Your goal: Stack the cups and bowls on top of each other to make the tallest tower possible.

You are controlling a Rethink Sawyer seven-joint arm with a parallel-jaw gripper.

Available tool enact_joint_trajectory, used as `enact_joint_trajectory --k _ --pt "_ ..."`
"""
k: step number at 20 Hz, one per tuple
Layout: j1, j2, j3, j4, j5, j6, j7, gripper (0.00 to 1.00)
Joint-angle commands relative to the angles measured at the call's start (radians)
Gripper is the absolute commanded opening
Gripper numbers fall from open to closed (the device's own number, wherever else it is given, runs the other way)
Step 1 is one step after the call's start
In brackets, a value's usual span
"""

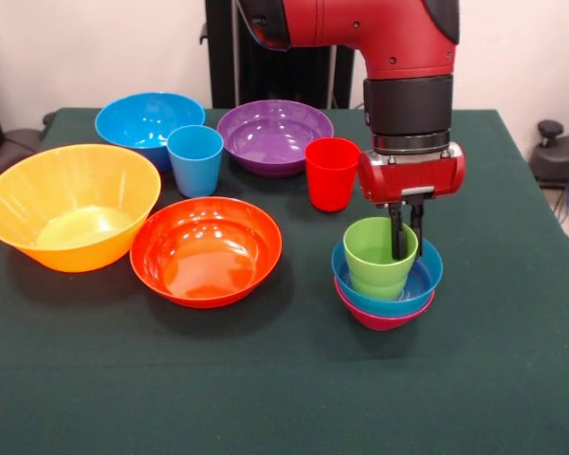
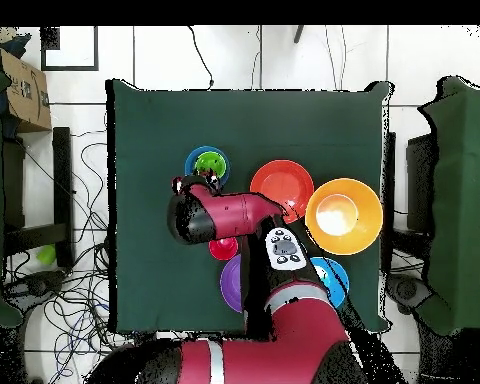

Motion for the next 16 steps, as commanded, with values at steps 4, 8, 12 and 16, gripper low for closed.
enact_joint_trajectory --k 4,8,12,16 --pt "0.043 0.103 0.104 0.045 -0.037 0.001 0.107 0.0" --pt "0.054 0.107 0.101 0.041 -0.031 -0.002 0.114 0.0" --pt "0.053 0.119 0.102 0.031 -0.037 -0.011 0.109 0.0" --pt "0.06 0.114 0.091 0.032 -0.038 -0.005 0.106 0.0"
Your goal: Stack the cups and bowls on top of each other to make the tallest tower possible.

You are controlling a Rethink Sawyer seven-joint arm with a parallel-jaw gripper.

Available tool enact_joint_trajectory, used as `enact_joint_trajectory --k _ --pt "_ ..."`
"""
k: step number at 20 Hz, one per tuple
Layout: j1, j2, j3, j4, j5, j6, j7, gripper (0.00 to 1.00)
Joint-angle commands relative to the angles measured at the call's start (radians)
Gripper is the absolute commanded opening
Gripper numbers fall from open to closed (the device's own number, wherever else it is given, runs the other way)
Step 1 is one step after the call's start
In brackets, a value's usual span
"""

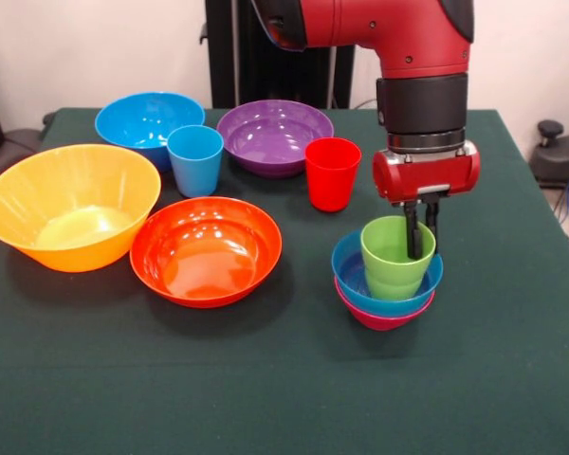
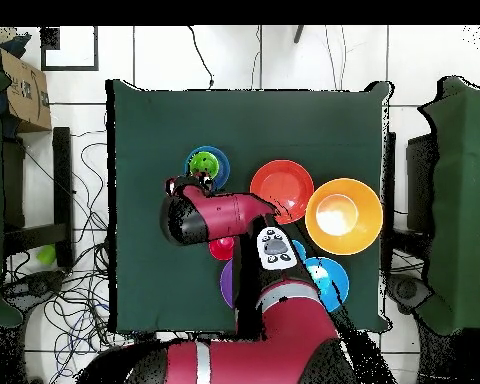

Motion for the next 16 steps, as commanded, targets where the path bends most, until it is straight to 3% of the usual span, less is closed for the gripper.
enact_joint_trajectory --k 1,9,10,13,16 --pt "0.041 0.114 0.083 0.031 -0.037 -0.002 0.108 0.0" --pt "0.069 0.117 0.039 0.024 -0.03 -0.032 0.122 0.0" --pt "0.077 0.117 0.027 0.021 -0.026 -0.032 0.124 1.0" --pt "0.098 0.115 0.0 0.014 -0.02 -0.027 0.122 1.0" --pt "0.121 0.11 -0.031 -0.001 -0.021 0.039 0.094 1.0"
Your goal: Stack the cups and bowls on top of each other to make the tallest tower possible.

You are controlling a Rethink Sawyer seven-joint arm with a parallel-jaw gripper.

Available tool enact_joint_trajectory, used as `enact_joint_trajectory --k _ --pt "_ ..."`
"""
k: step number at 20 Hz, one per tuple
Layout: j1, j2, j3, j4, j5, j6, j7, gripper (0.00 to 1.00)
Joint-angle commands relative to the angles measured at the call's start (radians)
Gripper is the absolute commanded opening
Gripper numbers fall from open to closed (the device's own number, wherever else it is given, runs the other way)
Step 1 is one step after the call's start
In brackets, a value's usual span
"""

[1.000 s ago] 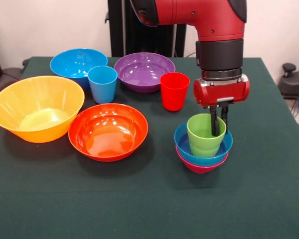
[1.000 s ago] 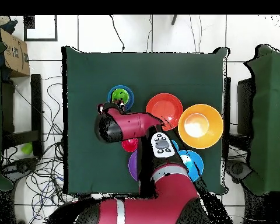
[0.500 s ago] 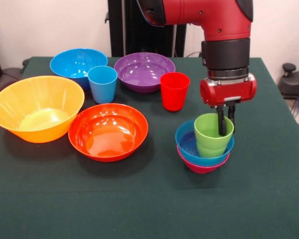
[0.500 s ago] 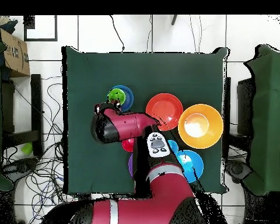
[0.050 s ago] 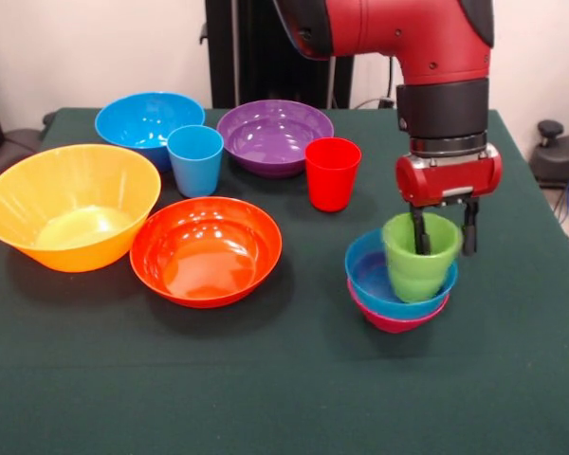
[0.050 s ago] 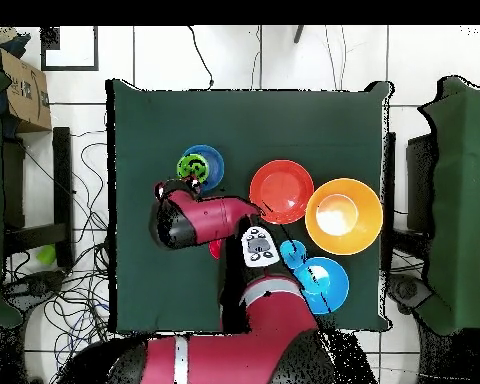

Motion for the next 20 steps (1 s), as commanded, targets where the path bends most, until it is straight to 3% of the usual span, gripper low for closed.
enact_joint_trajectory --k 1,5,11,20 --pt "0.062 0.069 -0.022 -0.004 -0.022 0.093 0.085 0.0" --pt "0.075 0.069 -0.04 -0.012 -0.022 0.108 0.076 0.0" --pt "0.042 0.047 -0.018 0.008 -0.026 0.13 0.065 0.0" --pt "-0.027 -0.061 0.057 0.05 -0.004 0.195 0.055 0.0"
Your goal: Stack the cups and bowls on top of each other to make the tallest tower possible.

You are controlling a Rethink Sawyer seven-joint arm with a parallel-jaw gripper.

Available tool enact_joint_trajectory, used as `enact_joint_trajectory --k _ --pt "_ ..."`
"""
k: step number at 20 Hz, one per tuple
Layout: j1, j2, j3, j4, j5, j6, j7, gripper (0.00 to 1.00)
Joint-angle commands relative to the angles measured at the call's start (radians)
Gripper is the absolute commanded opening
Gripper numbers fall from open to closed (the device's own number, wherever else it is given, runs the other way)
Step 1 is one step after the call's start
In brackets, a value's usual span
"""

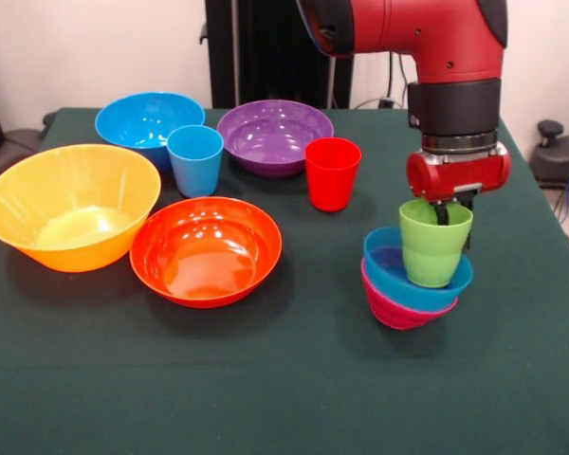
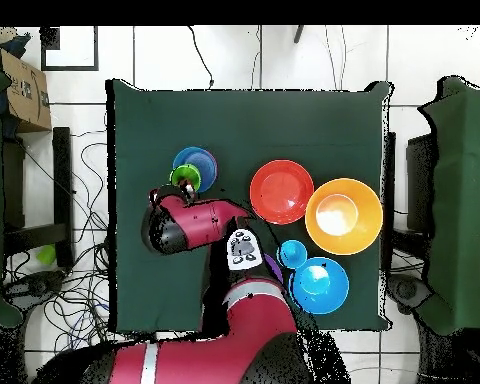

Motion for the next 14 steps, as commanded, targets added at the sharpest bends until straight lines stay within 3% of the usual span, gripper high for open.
enact_joint_trajectory --k 1,7,8,14 --pt "-0.067 -0.043 0.097 0.054 -0.006 0.183 0.059 0.0" --pt "-0.091 -0.042 0.125 0.066 -0.013 0.154 0.071 0.0" --pt "-0.097 -0.043 0.133 0.065 -0.009 0.168 0.067 1.0" --pt "-0.117 -0.037 0.141 0.056 -0.024 0.167 0.049 1.0"
